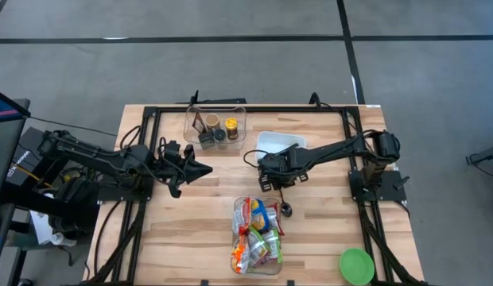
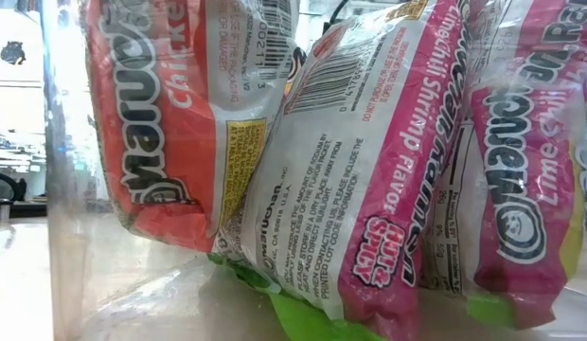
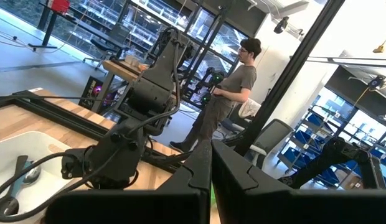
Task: Pick & Place Food Item
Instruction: Put the black spoon into the white bin
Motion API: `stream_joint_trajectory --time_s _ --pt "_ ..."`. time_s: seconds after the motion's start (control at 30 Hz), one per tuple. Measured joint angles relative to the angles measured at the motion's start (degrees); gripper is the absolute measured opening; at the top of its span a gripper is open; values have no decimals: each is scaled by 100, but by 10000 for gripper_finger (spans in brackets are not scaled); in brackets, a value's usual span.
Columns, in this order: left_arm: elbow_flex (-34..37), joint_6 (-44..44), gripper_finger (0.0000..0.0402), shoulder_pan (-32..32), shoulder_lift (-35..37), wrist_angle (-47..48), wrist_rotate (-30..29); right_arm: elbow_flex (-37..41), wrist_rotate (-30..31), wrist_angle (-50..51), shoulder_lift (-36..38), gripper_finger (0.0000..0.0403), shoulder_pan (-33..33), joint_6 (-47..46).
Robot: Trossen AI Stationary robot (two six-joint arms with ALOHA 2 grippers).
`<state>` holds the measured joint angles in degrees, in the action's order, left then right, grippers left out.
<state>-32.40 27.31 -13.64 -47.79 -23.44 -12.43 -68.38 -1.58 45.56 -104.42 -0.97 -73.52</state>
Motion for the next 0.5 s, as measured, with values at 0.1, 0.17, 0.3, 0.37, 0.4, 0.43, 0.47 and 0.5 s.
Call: stream_joint_trajectory --time_s 0.1,0.17,0.3,0.37,0.4,0.43,0.47,0.5 --pt "0 0 0 0 0 0 -11 4 3 23 0 67 0 41" --pt "1 1 0 -1 0 0 -9 4 5 19 0 67 -6 52" --pt "2 0 0 -1 0 0 -8 4 36 -14 0 67 -17 138" --pt "2 1 0 -1 0 0 -6 4 39 4 0 67 -17 149" --pt "2 0 0 -1 0 0 -6 4 38 11 0 67 -17 149" --pt "2 2 0 0 0 0 -6 4 45 13 0 67 -17 149" --pt "2 0 0 0 0 0 -6 4 53 15 0 67 -17 151" --pt "2 0 0 -1 0 0 -4 4 61 15 0 67 -17 150"
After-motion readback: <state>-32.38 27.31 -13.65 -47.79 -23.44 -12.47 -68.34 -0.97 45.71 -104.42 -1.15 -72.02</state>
